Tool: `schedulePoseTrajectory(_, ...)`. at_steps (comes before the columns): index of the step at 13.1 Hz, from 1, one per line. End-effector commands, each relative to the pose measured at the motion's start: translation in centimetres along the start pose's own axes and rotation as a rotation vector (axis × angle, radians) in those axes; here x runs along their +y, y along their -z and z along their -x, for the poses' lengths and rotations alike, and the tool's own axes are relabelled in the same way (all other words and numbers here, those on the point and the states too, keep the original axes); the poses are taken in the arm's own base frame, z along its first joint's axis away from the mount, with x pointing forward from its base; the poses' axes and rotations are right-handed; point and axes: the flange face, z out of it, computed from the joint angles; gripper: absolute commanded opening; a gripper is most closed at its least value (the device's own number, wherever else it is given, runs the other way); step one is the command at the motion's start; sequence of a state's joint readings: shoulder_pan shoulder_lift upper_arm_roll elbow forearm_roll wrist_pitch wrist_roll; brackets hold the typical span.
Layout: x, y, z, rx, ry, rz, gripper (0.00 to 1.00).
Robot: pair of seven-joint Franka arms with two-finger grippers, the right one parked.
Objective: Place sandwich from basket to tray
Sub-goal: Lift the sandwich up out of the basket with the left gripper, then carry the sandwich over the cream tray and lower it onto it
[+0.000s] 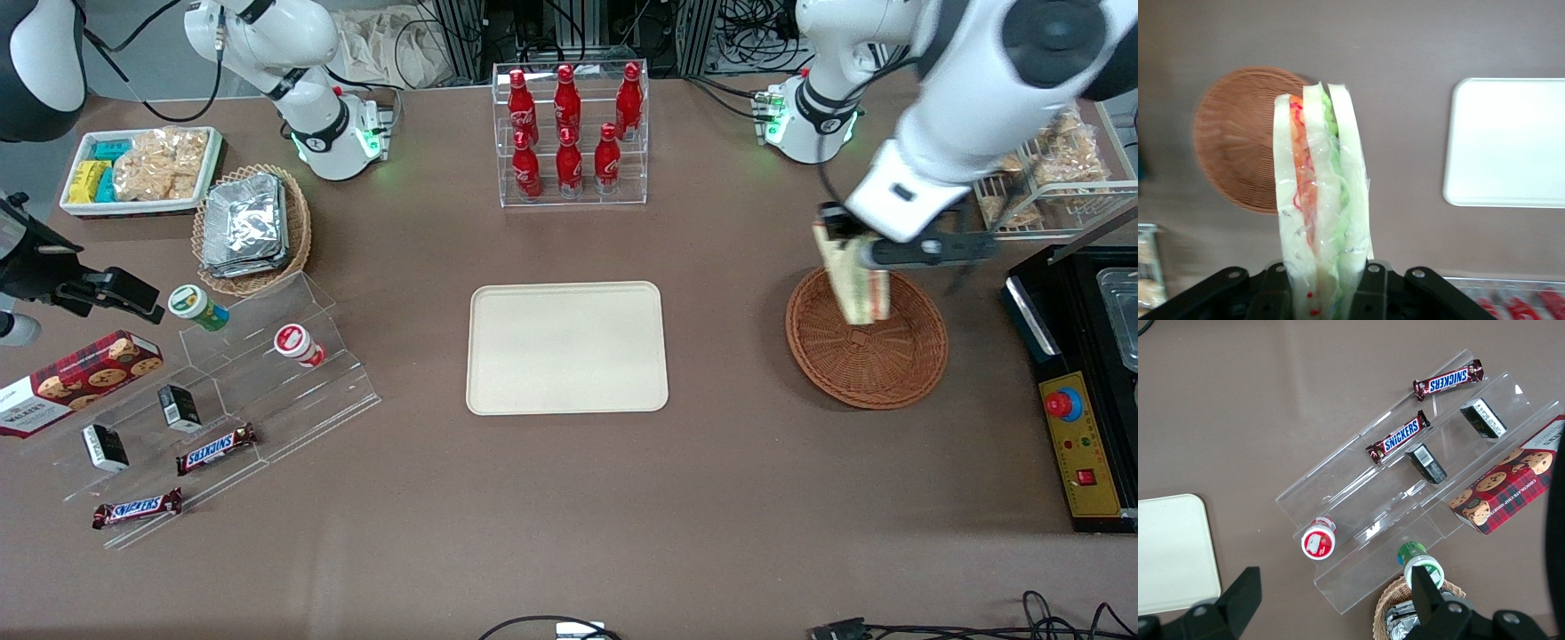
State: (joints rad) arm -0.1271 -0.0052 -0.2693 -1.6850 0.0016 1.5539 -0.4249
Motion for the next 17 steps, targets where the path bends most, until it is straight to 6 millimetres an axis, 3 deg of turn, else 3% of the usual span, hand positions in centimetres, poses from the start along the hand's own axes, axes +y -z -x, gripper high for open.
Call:
schedulePoseTrajectory(1,10.4,-0.8,-0.7,-0.065,0.056,0.033,0.25)
schedulePoseTrajectory(3,16.6,-2.8,0.3,-0.066,0.071,0.055,0.25)
schedulePoseTrajectory(4,18.0,-3.8,0.1,-0.019,0.055,0.042,0.25)
schedulePoseTrajectory(5,18.9,-6.1,-0.4,-0.008,0.039,0.035,0.25)
schedulePoseTrajectory(7,20.3,-11.0,-1.3,0.008,0.008,0.066,0.25)
schedulePoseTrajectory(9,21.1,-17.6,-2.6,0.038,-0.032,0.051,0.25)
schedulePoseTrajectory(11,21.9,-22.3,-3.9,0.041,-0.047,0.056,0.25)
schedulePoseTrajectory(13,22.5,-25.6,-4.5,0.031,-0.051,0.062,0.25)
schedulePoseTrajectory(17,22.9,-29.6,-3.1,0.034,-0.047,0.107,0.24)
